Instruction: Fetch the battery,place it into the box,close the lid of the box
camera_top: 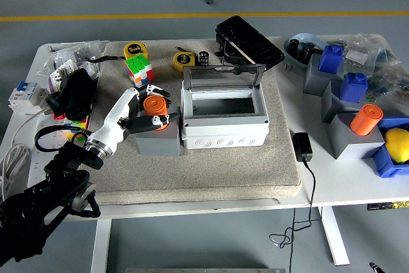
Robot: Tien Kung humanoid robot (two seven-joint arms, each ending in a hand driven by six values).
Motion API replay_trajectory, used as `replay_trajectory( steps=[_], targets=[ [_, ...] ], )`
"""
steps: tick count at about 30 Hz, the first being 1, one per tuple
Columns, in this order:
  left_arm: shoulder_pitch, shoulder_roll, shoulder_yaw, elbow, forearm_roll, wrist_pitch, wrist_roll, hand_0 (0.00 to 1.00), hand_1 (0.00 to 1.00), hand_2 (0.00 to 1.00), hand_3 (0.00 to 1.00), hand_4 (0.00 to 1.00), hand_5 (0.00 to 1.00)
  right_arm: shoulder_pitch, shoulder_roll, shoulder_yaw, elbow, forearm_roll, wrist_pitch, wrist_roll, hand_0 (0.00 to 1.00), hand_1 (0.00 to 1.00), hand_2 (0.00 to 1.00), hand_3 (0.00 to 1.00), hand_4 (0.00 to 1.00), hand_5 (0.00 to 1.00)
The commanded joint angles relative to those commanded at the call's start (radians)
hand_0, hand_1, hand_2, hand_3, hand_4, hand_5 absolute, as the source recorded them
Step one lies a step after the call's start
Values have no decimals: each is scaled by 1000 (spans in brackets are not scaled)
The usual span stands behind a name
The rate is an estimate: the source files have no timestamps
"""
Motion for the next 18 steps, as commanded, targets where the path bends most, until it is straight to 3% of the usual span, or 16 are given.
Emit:
replay_trajectory(
  steps=[2,3,14,15,18],
  targets=[
    [-4,0,6,3,-14,2,0,485,483,462,483,998,62,-1,0,0,0,0,0,0,660,640,651,540,888,438],
    [-7,-1,10,6,-24,3,0,424,440,429,466,998,6,-1,0,-2,0,1,1,-1,660,641,652,539,888,438],
    [-31,-23,37,35,-104,11,-14,385,409,386,433,998,2,0,-1,0,0,1,2,-2,660,641,652,539,888,438],
    [-33,-26,38,37,-112,12,-16,357,368,323,305,894,2,0,-1,0,0,1,2,-2,660,640,652,539,888,437],
    [-37,-33,43,45,-128,13,-17,357,368,323,305,894,2,0,-1,0,1,1,2,-1,660,640,652,539,888,437]
  ],
)
